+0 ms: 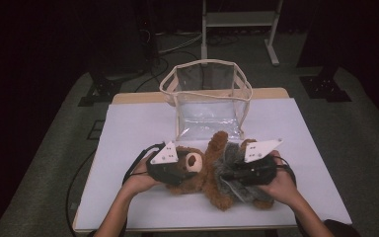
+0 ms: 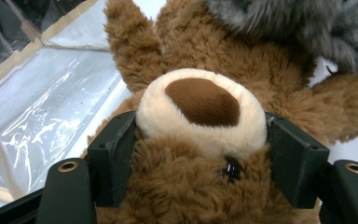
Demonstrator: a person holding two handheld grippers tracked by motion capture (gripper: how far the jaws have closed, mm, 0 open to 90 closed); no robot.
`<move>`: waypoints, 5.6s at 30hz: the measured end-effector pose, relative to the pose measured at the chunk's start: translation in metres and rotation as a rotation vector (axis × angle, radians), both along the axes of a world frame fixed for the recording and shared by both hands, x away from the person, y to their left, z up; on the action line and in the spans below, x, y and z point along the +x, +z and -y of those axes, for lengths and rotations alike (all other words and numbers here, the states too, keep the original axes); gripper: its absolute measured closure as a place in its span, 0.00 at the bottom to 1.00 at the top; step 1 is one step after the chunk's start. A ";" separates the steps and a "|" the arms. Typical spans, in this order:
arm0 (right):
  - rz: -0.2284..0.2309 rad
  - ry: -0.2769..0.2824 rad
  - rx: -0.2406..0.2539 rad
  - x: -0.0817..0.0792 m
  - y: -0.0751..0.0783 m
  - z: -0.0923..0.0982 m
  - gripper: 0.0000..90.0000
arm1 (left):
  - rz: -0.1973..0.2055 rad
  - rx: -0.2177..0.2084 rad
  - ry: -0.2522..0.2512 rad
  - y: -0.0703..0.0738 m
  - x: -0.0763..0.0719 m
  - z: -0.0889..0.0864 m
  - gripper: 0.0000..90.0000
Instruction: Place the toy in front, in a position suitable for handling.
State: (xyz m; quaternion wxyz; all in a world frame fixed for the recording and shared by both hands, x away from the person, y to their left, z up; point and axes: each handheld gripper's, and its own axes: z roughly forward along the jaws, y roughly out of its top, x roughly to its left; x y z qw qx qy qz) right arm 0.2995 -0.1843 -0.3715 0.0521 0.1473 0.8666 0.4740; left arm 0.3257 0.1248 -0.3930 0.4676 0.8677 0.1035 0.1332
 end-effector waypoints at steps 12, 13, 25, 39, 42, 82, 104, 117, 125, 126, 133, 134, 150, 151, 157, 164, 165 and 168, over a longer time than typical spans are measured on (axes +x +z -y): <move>-0.092 -0.141 0.106 0.013 -0.011 0.052 0.77 | -0.007 0.002 -0.019 -0.003 0.000 0.005 0.21; -0.096 -0.120 0.108 0.011 -0.012 0.048 0.77 | -0.009 0.010 -0.014 -0.005 0.000 0.008 0.15; -0.086 -0.120 0.190 0.013 0.007 0.044 0.78 | 0.000 0.012 -0.073 -0.004 -0.007 0.022 0.35; -0.076 -0.258 0.108 0.034 -0.005 0.048 0.78 | 0.040 0.057 -0.117 -0.004 -0.013 0.022 0.33; -0.108 -0.331 0.092 0.040 -0.014 0.066 0.78 | 0.044 0.047 -0.098 -0.006 -0.009 0.022 0.28; -0.137 -0.456 0.170 0.048 -0.024 0.085 0.77 | 0.043 0.022 -0.075 -0.010 -0.007 0.022 0.20; -0.095 -0.396 0.169 0.043 -0.006 0.070 0.76 | 0.049 0.037 -0.083 -0.010 -0.009 0.026 0.21; -0.113 -0.356 0.122 0.048 -0.002 0.050 0.76 | 0.007 0.013 -0.080 -0.004 -0.006 0.016 0.28; -0.106 -0.225 0.096 0.054 0.012 -0.003 0.75 | 0.036 0.048 -0.098 -0.003 -0.011 0.023 0.29; -0.106 -0.223 0.074 0.056 0.009 -0.009 0.75 | 0.036 0.048 -0.099 -0.003 -0.011 0.022 0.29; -0.166 -0.327 0.076 0.071 -0.008 0.011 0.75 | 0.013 0.026 -0.110 0.000 -0.008 0.014 0.29; -0.166 -0.327 0.076 0.071 -0.008 0.011 0.75 | 0.012 0.022 -0.112 0.000 -0.008 0.013 0.29; -0.105 -0.322 0.020 0.063 -0.007 -0.003 0.75 | 0.017 0.042 -0.146 0.001 -0.011 0.014 0.29; -0.109 -0.333 0.022 0.064 -0.008 0.002 0.75 | 0.013 0.043 -0.146 0.002 -0.011 0.013 0.29; -0.107 -0.307 0.049 0.055 0.002 0.003 0.76 | 0.014 0.038 -0.148 0.001 -0.011 0.013 0.29; -0.084 -0.197 0.030 0.041 0.005 -0.026 0.76 | 0.036 0.050 -0.128 0.000 -0.013 0.018 0.30; -0.094 -0.199 0.036 0.044 0.002 -0.024 0.76 | 0.037 0.048 -0.125 0.001 -0.013 0.017 0.30; -0.108 -0.244 0.045 0.051 -0.002 -0.013 0.76 | 0.036 0.038 -0.119 0.004 -0.011 0.011 0.29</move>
